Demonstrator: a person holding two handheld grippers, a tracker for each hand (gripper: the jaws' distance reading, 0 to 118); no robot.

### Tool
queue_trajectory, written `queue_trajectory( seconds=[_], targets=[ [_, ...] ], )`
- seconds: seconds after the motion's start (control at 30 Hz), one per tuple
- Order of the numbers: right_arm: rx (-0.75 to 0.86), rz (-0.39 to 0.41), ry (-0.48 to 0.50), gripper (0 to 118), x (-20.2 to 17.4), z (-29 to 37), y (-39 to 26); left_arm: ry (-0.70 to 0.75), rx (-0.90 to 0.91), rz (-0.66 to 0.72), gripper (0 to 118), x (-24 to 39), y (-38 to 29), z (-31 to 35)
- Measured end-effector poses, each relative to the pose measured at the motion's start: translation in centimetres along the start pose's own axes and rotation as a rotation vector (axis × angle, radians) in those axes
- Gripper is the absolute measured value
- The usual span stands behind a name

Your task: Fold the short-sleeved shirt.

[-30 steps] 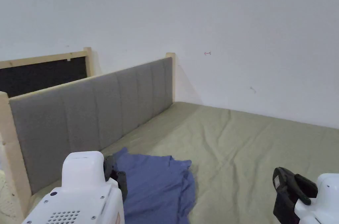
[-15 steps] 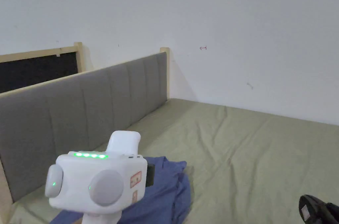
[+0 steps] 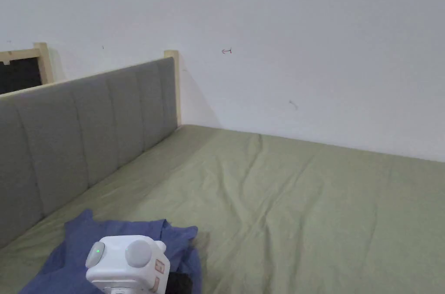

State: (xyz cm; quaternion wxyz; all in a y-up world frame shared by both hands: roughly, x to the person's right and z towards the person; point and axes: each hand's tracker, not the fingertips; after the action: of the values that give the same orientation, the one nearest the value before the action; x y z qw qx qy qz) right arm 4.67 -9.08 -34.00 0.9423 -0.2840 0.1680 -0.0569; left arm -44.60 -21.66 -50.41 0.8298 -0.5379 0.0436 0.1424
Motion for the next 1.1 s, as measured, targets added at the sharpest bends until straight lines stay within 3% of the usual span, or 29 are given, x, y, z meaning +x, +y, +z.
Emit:
queue_trajectory(
  seconds=[0.07, 0.13, 0.3, 0.37, 0.4, 0.43, 0.5, 0.57, 0.8, 0.97, 1.1],
  targets=[
    [-0.039, -0.008, -0.012, 0, 0.4, -1.5, -0.2, 0.068, -0.039, -0.06, 118, -0.2, -1.0, -2.1],
    [-0.08, -0.01, -0.016, 0, 0.6, -2.8, -0.4, 0.124, 0.088, -0.144, 118, 0.7, -2.6, -2.1],
    [-0.122, -0.038, 0.006, 0, 0.8, -3.7, -1.1, 0.17, 0.102, -0.123, 118, 1.9, -3.3, -1.1],
    [-0.143, -0.047, 0.014, 0, 0.8, -3.5, -1.2, 0.137, 0.113, -0.133, 111, 1.7, -3.4, 0.1],
    [-0.152, -0.052, 0.018, 0, 1.0, -3.2, -1.1, 0.119, 0.144, -0.142, 102, 1.7, -3.7, 1.0],
    [-0.153, -0.057, 0.02, 0, 1.2, -2.9, -1.1, 0.138, 0.177, -0.145, 75, 1.5, -3.9, 1.7],
    [-0.144, -0.068, 0.021, 0, 1.6, -2.1, -1.0, 0.18, 0.194, -0.116, 11, 0.7, -4.4, 3.2],
    [-0.135, -0.077, 0.014, 0, 2.0, -1.3, -0.7, 0.087, 0.204, -0.047, 11, -1.2, -4.9, 4.7],
    [-0.059, -0.107, -0.003, 0, 3.7, 2.9, 1.9, 0.155, 0.528, -0.046, 11, -2.4, -3.5, 18.3],
    [0.003, -0.154, -0.017, 0, 5.1, 5.9, 3.3, 0.151, 0.752, -0.17, 11, 1.8, -1.2, 29.2],
    [0.038, -0.177, -0.032, 0, 6.3, 8.2, 4.4, 0.036, 0.894, -0.298, 11, 9.3, -0.2, 36.0]
  ],
)
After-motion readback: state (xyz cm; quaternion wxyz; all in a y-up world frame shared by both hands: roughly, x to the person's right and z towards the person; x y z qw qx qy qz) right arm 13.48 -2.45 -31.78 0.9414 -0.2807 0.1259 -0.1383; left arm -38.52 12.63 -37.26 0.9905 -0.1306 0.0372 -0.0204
